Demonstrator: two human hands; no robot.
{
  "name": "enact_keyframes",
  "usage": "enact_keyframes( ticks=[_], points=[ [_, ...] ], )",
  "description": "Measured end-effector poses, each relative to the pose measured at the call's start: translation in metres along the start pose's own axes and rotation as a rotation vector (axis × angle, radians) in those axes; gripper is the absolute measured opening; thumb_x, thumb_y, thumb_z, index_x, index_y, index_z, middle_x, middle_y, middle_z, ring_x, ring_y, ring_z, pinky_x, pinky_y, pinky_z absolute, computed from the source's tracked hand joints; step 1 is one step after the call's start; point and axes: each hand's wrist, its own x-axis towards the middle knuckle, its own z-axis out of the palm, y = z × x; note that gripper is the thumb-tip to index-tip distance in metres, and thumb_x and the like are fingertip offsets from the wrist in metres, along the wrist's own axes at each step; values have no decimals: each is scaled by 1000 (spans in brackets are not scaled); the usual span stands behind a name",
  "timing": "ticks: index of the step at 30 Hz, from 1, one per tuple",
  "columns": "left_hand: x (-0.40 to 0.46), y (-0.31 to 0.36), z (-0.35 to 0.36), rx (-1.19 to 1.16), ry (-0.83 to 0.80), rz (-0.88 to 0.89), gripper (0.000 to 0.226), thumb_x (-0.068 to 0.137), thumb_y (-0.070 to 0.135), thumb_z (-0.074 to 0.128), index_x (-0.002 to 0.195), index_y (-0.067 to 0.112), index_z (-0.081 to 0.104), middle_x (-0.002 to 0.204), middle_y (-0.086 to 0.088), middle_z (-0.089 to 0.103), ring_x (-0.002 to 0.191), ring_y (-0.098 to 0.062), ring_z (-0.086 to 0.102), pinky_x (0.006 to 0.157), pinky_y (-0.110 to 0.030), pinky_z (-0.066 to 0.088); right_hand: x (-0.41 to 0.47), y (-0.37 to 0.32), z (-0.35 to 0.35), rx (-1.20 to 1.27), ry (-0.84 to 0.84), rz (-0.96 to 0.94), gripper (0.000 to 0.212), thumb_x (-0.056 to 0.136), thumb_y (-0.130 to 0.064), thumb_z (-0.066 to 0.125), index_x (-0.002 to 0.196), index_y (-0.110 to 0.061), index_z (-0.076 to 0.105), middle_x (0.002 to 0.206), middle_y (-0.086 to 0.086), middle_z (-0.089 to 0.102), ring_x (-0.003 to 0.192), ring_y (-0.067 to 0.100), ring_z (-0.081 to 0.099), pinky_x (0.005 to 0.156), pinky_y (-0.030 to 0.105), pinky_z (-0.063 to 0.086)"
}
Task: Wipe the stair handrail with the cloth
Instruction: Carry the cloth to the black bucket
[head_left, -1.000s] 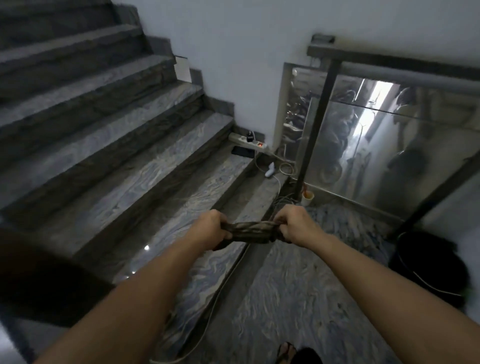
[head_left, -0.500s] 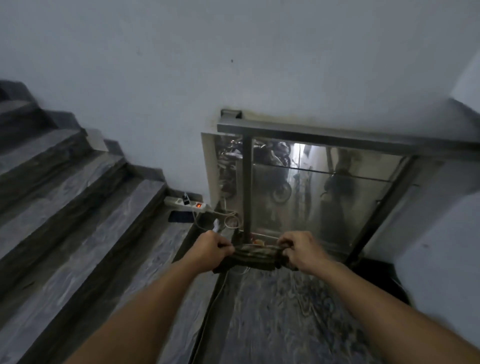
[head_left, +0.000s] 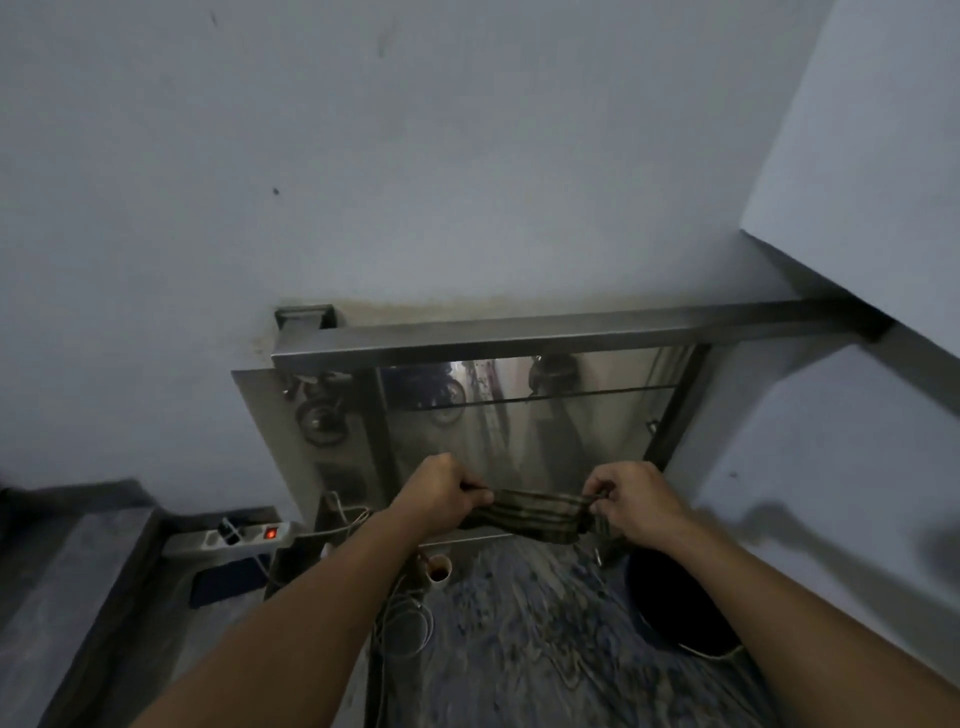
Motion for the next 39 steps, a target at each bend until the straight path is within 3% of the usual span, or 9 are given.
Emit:
enact_keyframes(
  ticks=[4, 7, 11, 17, 22, 28, 34, 39],
  points=[
    [52, 11, 6, 43, -61, 62, 12, 83, 24, 68, 90, 20, 77, 84, 1, 74, 79, -10, 66, 76, -26, 52, 12, 19, -18, 24, 39, 77, 11, 75, -13, 71, 80, -22, 72, 68, -8, 62, 68, 10, 58, 64, 21, 44],
    [83, 28, 19, 58, -100, 111, 12, 82, 21, 68, 92, 18, 74, 90, -2, 73, 86, -14, 66, 82, -30, 53, 17, 44, -30, 45, 38, 127, 16, 75, -12, 69, 74, -28, 69, 69, -6, 66, 69, 13, 64, 65, 25, 50],
    [120, 52, 46, 102, -106, 163, 11, 81, 23, 69, 89, 17, 71, 91, -2, 70, 87, -16, 65, 80, -33, 54, 25, 85, -41, 48, 43, 192, 13, 73, -13, 71, 76, -25, 72, 68, -7, 66, 72, 15, 66, 69, 28, 53],
    [174, 75, 96, 197, -130, 199, 13, 77, 28, 72, 88, 22, 74, 91, -2, 74, 87, -17, 67, 79, -32, 55, 39, 151, -41, 78, 79, 270, 35, 70, -11, 75, 59, -38, 54, 67, -12, 61, 70, 13, 62, 69, 29, 51],
    [220, 78, 150, 244, -178, 261, 17, 76, 29, 71, 91, 23, 75, 94, -2, 75, 89, -18, 67, 77, -28, 52, 52, 208, -26, 74, 87, 330, 31, 68, -15, 76, 58, -36, 55, 67, -12, 61, 70, 12, 63, 64, 25, 49],
    [293, 57, 233, 288, -210, 369, 22, 80, 26, 64, 99, 23, 74, 105, -7, 72, 99, -24, 65, 82, -30, 51, 81, 280, 20, 69, 129, 391, 26, 69, -12, 77, 67, -32, 61, 76, -5, 63, 75, 15, 62, 68, 25, 49],
    [350, 12, 349, 295, -259, 432, 18, 78, 28, 66, 94, 27, 73, 99, -2, 73, 94, -22, 66, 80, -29, 52, 96, 371, 111, 110, 210, 458, 35, 66, -6, 77, 60, -35, 59, 77, 2, 71, 73, 18, 66, 72, 32, 55],
    [372, -28, 449, 270, -287, 440, 14, 75, 26, 69, 88, 28, 72, 99, -2, 71, 92, -22, 66, 82, -32, 55, 91, 445, 195, 108, 244, 474, 40, 63, -6, 79, 58, -38, 55, 71, -4, 63, 74, 19, 63, 69, 26, 48]
  ],
)
